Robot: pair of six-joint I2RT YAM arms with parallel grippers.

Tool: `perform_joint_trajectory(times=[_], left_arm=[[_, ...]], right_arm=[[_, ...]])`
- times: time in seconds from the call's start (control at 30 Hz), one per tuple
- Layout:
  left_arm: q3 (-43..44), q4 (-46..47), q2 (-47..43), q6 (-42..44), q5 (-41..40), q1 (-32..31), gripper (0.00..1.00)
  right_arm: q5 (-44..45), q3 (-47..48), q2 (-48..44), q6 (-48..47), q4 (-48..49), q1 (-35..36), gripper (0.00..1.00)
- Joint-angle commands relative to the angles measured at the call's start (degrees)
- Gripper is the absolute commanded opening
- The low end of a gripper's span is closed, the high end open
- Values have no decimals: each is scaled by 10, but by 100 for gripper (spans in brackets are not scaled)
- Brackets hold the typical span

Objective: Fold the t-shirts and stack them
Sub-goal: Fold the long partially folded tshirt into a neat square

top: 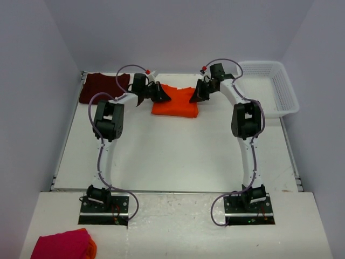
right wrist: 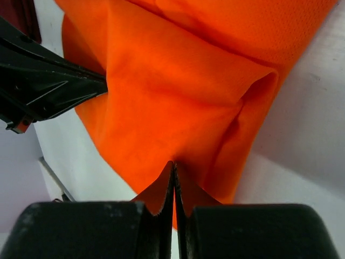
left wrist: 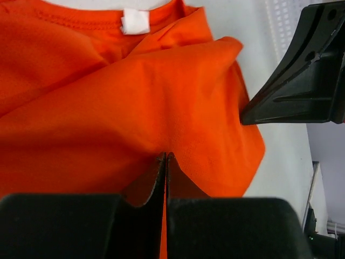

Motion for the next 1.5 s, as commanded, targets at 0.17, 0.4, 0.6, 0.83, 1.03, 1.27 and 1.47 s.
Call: perform_joint_trajectory(times=[0.17, 0.4, 0.6, 0.83, 1.03, 1.27, 1.47], left_arm=[[33, -95, 25, -13, -34, 1, 0], [-176, -84, -102, -51, -112, -19, 0], [-346, -64, -209, -68, -148, -56, 0], [-621, 4, -434, -105, -170, -114, 0], [-754, -18, -615, -117, -182, -124, 0], [-805, -74, -725, -103, -185, -133, 0], [-795, -122, -803, -82, -201, -145, 0]], right_arm=[[-57, -1, 19, 46, -20, 13, 0], [-59, -259, -99, 98, 113, 33, 0], [-30, -450, -200, 118, 202, 68, 0], [51, -691, -378, 147, 301, 144, 0], [94, -862, -511, 196, 365, 186, 0], [131, -988, -636, 237, 380, 246, 0], [170, -972, -708, 193, 329, 287, 0]])
